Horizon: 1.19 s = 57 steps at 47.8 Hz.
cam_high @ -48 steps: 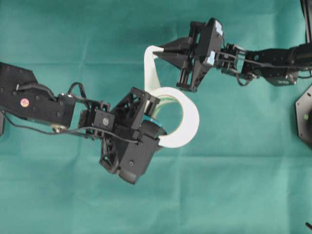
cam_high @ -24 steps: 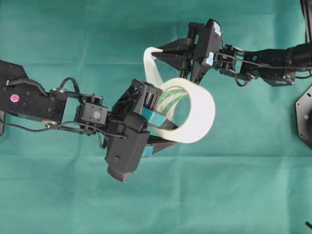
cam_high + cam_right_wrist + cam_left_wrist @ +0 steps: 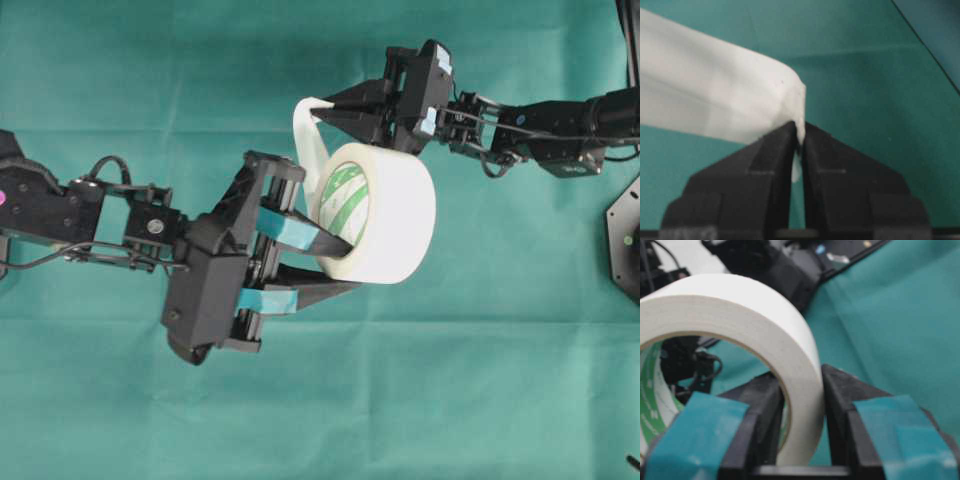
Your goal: Peel off the duct tape with your right arm.
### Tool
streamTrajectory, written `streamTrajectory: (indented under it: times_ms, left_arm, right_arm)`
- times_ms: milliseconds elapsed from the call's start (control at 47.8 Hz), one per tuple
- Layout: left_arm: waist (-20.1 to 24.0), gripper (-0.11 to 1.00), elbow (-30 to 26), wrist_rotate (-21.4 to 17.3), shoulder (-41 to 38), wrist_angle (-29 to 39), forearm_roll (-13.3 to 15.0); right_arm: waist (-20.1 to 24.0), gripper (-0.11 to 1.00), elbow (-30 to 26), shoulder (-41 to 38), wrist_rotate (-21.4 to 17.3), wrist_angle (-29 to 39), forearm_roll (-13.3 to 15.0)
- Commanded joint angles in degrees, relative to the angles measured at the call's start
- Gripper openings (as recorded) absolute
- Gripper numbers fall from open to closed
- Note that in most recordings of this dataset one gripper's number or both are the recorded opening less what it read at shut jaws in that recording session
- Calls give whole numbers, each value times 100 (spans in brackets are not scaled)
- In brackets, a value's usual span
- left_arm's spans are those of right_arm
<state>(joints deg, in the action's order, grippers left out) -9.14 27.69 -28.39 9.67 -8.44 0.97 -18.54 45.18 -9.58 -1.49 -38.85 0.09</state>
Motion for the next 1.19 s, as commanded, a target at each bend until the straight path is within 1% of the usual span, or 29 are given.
streamTrajectory:
  times_ms: [0, 147, 230, 419, 502, 837, 984, 1067, 1172]
  left_arm:
    - [-220, 20, -62, -132, 404, -431, -18]
    - [-211, 20, 79, -431, 519, -791, -18]
    - [-211, 20, 158, -633, 571, -1028, -26]
    - [-193, 20, 255, -1055, 589, -1354, -9]
    - [-193, 20, 264, -1107, 589, -1397, -9]
    - [-185, 20, 290, -1116, 589, -1459, 0]
    - [-176, 20, 352, -1169, 650, -1635, -9]
    - [-114, 20, 396, -1283, 686, -1679, -9]
    - [-18, 20, 466, -1582, 677, -1705, 0]
  right_arm:
    - [-229, -8, -53, 35, 0, 97, -44]
    - [-229, -9, -53, 9, -26, 167, -44]
    - [-229, -9, -44, -26, -105, 211, -35]
    - [-229, -8, -35, -79, -185, 229, -18]
    - [-237, -9, -26, -79, -185, 229, -9]
    - [-229, -9, -26, -79, -185, 229, -9]
    - [-229, -9, -18, -79, -193, 237, -9]
    - [-229, -9, 0, -79, -202, 237, -9]
    - [-229, -8, 18, -79, -202, 237, -9]
